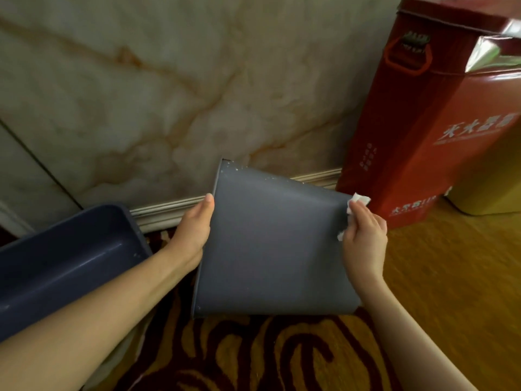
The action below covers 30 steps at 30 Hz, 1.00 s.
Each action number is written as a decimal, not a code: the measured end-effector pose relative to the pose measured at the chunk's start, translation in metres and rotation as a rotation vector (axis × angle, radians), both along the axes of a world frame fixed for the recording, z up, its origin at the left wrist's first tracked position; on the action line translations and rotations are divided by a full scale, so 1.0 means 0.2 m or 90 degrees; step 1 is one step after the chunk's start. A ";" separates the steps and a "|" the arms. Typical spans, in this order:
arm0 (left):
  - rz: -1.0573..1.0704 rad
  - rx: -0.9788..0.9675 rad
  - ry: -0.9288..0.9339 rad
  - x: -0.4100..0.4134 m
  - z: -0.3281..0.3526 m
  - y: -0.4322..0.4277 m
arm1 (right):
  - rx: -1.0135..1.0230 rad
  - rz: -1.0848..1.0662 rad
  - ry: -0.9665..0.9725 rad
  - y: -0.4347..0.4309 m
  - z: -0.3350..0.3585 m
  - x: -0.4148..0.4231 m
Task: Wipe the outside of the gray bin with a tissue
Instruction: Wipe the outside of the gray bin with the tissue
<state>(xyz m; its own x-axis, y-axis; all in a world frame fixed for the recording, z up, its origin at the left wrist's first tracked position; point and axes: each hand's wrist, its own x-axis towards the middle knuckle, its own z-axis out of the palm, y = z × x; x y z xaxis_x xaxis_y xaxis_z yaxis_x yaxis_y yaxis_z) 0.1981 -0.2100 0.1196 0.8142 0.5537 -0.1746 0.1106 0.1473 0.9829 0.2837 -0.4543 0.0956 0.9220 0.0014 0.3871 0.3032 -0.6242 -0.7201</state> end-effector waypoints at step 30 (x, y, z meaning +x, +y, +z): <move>0.013 -0.054 0.039 0.01 0.03 0.01 | 0.023 0.270 -0.115 0.02 -0.34 -0.68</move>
